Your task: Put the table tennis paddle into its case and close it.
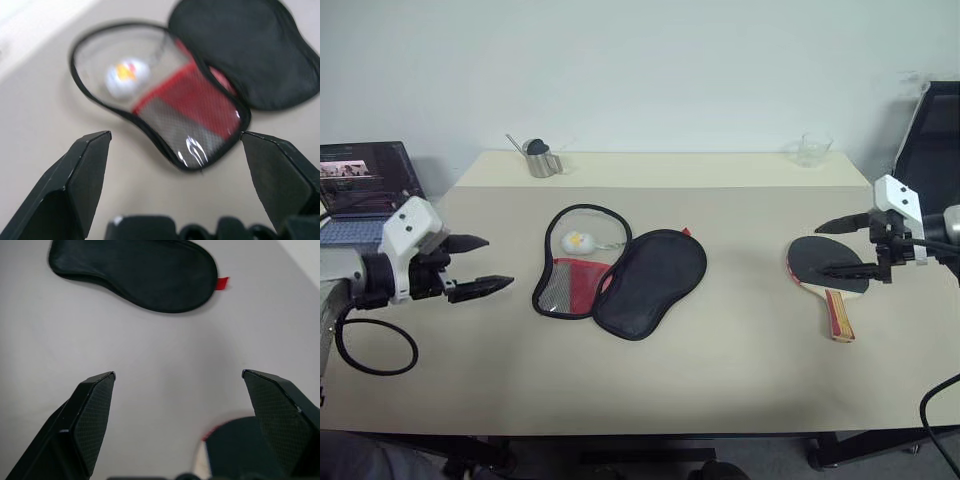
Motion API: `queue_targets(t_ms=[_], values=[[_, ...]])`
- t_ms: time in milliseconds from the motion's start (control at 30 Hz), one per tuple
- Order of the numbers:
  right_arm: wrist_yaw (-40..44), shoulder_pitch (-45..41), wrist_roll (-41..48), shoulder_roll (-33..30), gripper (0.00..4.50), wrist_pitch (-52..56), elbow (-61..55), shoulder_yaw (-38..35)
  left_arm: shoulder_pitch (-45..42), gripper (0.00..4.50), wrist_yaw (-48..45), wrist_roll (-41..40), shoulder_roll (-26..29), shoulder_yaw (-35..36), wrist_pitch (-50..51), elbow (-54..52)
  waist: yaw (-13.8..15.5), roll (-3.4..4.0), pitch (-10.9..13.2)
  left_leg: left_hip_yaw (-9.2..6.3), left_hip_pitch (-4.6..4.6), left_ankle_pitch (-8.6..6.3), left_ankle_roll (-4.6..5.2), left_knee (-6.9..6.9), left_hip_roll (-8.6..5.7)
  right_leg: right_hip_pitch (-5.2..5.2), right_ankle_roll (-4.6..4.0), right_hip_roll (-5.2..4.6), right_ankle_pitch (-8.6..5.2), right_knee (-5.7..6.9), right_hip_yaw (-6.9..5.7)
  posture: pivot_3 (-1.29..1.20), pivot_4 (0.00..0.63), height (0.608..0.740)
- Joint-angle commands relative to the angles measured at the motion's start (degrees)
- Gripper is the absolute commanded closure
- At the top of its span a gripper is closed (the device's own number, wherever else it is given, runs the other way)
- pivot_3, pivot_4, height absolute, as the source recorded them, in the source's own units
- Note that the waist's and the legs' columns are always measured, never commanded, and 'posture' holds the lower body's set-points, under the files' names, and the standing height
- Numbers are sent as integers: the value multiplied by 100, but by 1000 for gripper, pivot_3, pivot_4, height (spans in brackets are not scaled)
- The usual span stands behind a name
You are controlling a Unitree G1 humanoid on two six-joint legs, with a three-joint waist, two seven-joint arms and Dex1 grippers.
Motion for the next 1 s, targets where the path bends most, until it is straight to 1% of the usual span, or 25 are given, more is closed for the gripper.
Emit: queue_targets(t_ms=[33, 133, 233, 367, 467, 600, 633, 700, 767, 900, 1000], values=[[-107, -112, 192, 6, 26, 133, -280, -164, 47, 0, 34, -78, 154, 394, 59, -279, 9, 0, 0, -2, 0, 0, 0, 1, 0, 0, 0, 0, 0, 0, -2, 0, 150, 740], [-238, -204, 157, 87, 26, 31, -138, -151, 158, 0, 18, -179, 101, 459, 154, -505, 14, -2, 0, -3, -1, 0, 0, 7, 0, 3, 2, -2, 1, -1, -2, 0, 150, 740], [-283, -243, 158, 155, 26, 22, -104, -119, 168, 0, 70, -216, -29, 342, 249, -705, 14, -2, 0, 0, 0, 0, 0, 7, 0, 4, 5, -12, 3, -1, 1, 0, 150, 740], [-421, -187, 227, 257, 26, 24, -205, -202, -255, 0, 250, -103, -274, -137, 261, -733, 21, -2, 0, -2, -1, 0, 0, 7, -3, 6, 6, -12, 3, -1, -2, 0, 150, 740], [-610, 56, 387, 257, 26, 184, -566, -379, -743, 0, 453, 106, -524, -572, 280, -463, 31, -3, -1, -4, -2, 0, 0, 12, -6, 8, 7, -4, 4, 0, -3, 0, 150, 740], [-947, 523, 589, 276, 26, 415, -1110, -590, -1128, 0, 731, 630, -1015, -1360, 174, -204, 41, -4, -2, -6, 0, 0, 0, 12, -10, 16, 9, -1, 5, -3, -3, 0, 150, 740], [-1057, 612, 696, 320, 26, 581, -1368, -623, -1176, 0, 648, 777, -1179, -1685, 43, -262, 43, -4, -2, -5, -2, 0, 0, 13, -10, 15, 11, -1, 6, -3, -1, 0, 150, 740], [-1313, 717, 690, 387, 26, 763, -1655, -583, -1285, 0, 405, 789, -1575, -2126, -53, -389, 41, -4, -2, -5, -2, 0, 0, 16, -11, 17, 15, -1, 8, -3, 0, 0, 150, 740], [-1470, 788, 636, 344, 26, 854, -1811, -578, -1488, 0, 396, 859, -1904, -2380, -15, -336, 40, -6, -1, -3, -3, 1, 0, 25, -11, 18, 19, 0, 12, 0, 2, 0, 150, 740], [-1699, 1216, 885, 201, 26, 1186, -2345, -948, -1886, 0, 340, 1026, -2603, -2957, 76, -13, 48, -14, -1, -13, -6, 1, 1, 34, -16, 22, 22, 8, 18, -2, -3, 0, 150, 740], [-1864, 1715, 1050, 66, 26, 1493, -2888, -1292, -2178, 0, 111, 1385, -2815, -3359, -309, 462, 57, -14, -2, -15, -4, 1, 1, 34, -20, 27, 22, 11, 18, -3, -1, 0, 150, 740]])
